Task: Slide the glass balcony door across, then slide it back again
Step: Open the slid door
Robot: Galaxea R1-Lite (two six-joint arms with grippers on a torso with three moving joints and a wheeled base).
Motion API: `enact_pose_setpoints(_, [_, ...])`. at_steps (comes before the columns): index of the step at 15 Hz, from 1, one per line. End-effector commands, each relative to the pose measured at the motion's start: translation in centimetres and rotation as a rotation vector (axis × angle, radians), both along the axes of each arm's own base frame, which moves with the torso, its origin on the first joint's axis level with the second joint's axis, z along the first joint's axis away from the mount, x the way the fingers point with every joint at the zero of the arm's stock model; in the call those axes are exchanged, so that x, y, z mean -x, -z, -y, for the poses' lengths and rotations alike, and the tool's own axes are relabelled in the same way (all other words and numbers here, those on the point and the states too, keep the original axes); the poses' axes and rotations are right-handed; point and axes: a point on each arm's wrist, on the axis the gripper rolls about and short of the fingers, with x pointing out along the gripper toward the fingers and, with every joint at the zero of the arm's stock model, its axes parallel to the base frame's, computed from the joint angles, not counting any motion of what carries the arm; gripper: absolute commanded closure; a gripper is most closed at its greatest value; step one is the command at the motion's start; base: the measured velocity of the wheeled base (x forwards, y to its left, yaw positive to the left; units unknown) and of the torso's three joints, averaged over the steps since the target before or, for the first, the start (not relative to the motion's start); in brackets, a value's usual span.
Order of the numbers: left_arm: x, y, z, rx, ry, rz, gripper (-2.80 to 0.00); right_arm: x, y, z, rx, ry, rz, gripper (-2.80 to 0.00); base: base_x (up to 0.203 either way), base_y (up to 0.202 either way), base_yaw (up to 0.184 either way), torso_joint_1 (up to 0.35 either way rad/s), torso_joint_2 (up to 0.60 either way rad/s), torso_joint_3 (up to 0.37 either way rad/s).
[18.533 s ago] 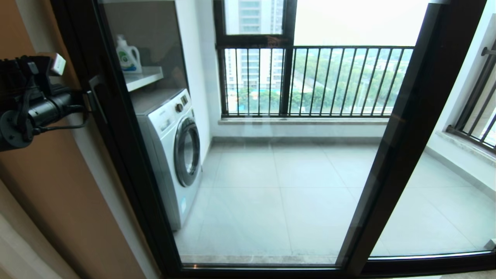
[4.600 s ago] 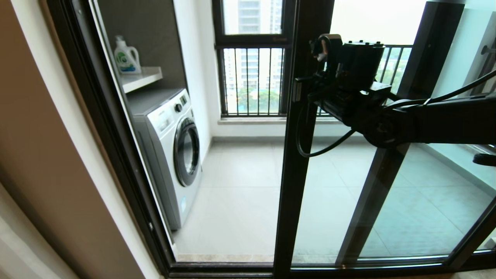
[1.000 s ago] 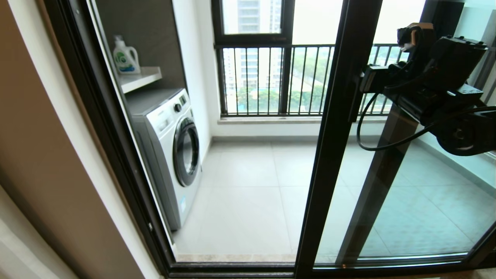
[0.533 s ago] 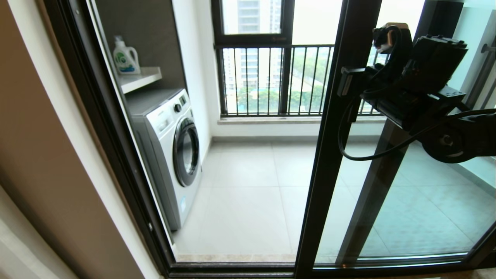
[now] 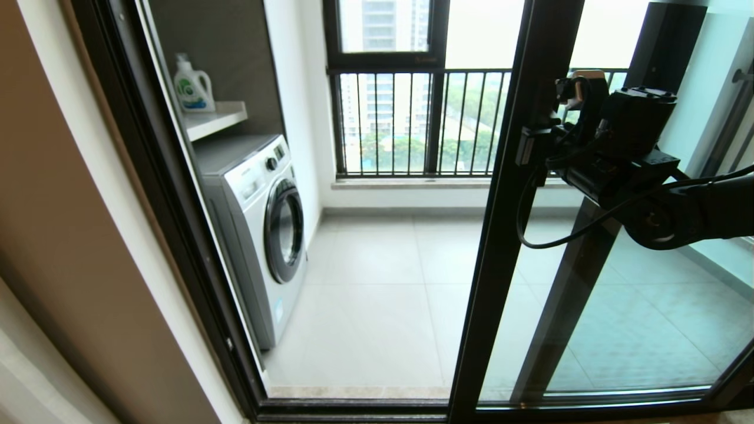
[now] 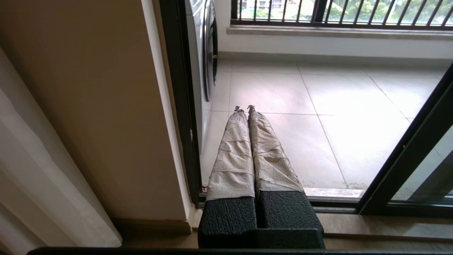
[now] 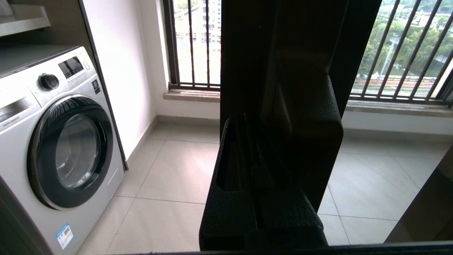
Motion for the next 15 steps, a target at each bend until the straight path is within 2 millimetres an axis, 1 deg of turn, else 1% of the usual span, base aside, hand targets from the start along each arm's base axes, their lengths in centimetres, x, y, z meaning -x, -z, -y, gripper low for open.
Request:
enact_pose_setpoints(1, [0.0, 0.0, 0.0, 0.0, 0.0, 0.0, 0.0, -0.2, 0.1, 0.9, -0.002, 0.035, 0.0, 0.0, 0.0, 0.0, 0.0, 0.0, 0.0, 0.0])
enact_pose_setpoints(5, [0.0, 0.0, 0.0, 0.0, 0.0, 0.0, 0.0, 0.0, -0.2, 1.6, -0.003, 0.053, 0.008, 0.0, 0.0, 0.0, 0.0, 0.0, 0.0, 0.0])
enact_pose_setpoints(8, [0.0, 0.0, 0.0, 0.0, 0.0, 0.0, 0.0, -0.1, -0.3, 2.7, -0.002, 0.078, 0.01, 0.0, 0.0, 0.0, 0.0, 0.0, 0.0, 0.0])
enact_pose_setpoints(12, [0.0, 0.0, 0.0, 0.0, 0.0, 0.0, 0.0, 0.6, -0.9, 3.7, -0.002, 0.09, 0.021, 0.0, 0.0, 0.0, 0.0, 0.0, 0.0, 0.0])
enact_pose_setpoints(15, [0.0, 0.0, 0.0, 0.0, 0.0, 0.0, 0.0, 1.0, -0.9, 4.7, 0.001, 0.096, 0.016, 0.0, 0.0, 0.0, 0.0, 0.0, 0.0, 0.0])
